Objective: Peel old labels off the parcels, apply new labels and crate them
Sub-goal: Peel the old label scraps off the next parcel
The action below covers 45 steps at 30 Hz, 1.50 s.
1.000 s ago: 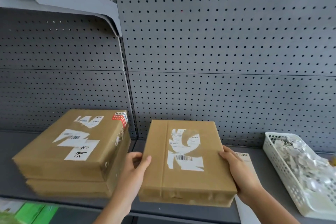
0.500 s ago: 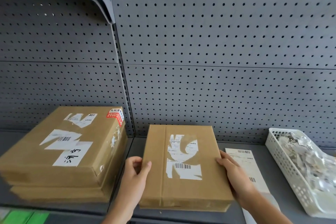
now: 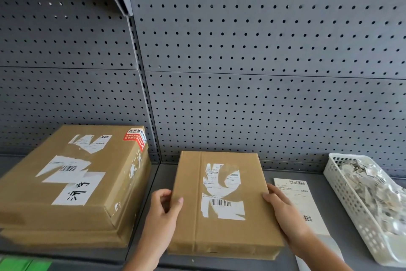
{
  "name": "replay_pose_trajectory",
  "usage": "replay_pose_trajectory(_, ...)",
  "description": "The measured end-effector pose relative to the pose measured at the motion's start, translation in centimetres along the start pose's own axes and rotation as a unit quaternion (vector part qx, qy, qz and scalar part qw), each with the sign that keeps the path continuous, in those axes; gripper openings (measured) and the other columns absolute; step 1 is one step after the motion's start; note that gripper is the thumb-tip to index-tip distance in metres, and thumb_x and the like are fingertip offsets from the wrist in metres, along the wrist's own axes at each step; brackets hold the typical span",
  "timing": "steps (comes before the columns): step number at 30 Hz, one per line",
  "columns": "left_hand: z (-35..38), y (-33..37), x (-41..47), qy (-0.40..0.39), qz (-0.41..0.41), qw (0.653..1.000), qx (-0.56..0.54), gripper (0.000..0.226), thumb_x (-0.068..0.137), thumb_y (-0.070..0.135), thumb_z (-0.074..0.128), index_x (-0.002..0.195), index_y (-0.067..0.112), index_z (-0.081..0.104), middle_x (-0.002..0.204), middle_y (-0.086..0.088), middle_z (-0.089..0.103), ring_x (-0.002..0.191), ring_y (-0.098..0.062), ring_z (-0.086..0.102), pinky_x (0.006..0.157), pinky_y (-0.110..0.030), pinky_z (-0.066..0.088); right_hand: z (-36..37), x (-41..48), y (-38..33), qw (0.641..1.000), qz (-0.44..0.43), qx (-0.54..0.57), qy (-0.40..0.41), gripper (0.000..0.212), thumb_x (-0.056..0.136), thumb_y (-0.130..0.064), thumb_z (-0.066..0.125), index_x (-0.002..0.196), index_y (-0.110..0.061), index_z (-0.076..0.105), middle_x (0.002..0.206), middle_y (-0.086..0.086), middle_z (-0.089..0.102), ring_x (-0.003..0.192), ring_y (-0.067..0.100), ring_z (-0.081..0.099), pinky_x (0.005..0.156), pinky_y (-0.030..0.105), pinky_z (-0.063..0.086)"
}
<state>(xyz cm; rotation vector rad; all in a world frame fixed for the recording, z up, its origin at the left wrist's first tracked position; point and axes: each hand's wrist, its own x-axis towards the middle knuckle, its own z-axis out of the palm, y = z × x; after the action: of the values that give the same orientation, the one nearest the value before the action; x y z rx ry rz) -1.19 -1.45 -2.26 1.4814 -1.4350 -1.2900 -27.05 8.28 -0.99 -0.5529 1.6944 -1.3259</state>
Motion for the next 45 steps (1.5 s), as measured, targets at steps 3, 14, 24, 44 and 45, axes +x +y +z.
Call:
replay_pose_trajectory(3,-0.3,0.2,0.5,-0.012,0.044,0.999,0.024,0.032,0.098,0.031,0.063,0.125,0.036,0.048,0.122,0.025,0.053,0.107,0.009,0.052,0.086,-0.021,0.04,-0.4,0.9,-0.3,0.996,-0.041,-0.077,0.03,0.041,0.099,-0.017,0.053,0.138,-0.027,0.049,0.131,-0.01,0.058,0.122,0.014,0.055,0.103,0.038,0.044)
replay_pose_trajectory(14,1.2,2.3,4.3,-0.059,0.242,0.935,0.252,0.04,0.104,0.04,0.048,0.144,0.04,0.047,0.158,0.028,0.022,0.149,0.005,0.01,0.119,-0.027,0.022,2.3,3.4,-3.0,0.9,-0.258,-0.35,0.038,0.033,0.094,-0.014,0.052,0.124,-0.026,0.059,0.119,-0.016,0.048,0.114,0.006,0.045,0.093,0.022,0.035)
replay_pose_trajectory(24,2.5,3.0,5.5,-0.113,0.243,0.902,0.337,0.043,0.105,0.045,0.041,0.148,0.045,0.037,0.162,0.028,0.01,0.148,0.007,-0.009,0.119,-0.03,0.019,6.0,6.2,-2.9,0.799,-0.368,-0.475,0.031,0.027,0.089,-0.017,0.054,0.112,-0.026,0.066,0.11,-0.01,0.055,0.101,0.017,0.046,0.087,0.02,0.037)
replay_pose_trajectory(44,2.6,2.7,5.6,-0.103,0.247,0.898,0.349,0.036,0.106,0.042,0.036,0.141,0.048,0.039,0.158,0.033,0.015,0.147,0.009,-0.009,0.111,-0.029,0.035,9.0,9.2,-3.2,0.777,-0.379,-0.502,0.015,0.016,0.096,-0.024,0.045,0.092,-0.032,0.059,0.095,-0.019,0.056,0.091,0.008,0.053,0.083,0.027,0.041)
replay_pose_trajectory(45,2.6,2.7,5.6,-0.103,0.246,0.898,0.349,0.036,0.106,0.042,0.036,0.142,0.049,0.039,0.158,0.033,0.014,0.147,0.009,-0.01,0.112,-0.029,0.035,8.9,9.2,-3.1,0.781,-0.377,-0.499,0.015,0.016,0.095,-0.023,0.045,0.089,-0.032,0.057,0.093,-0.018,0.056,0.089,0.007,0.052,0.084,0.028,0.042)
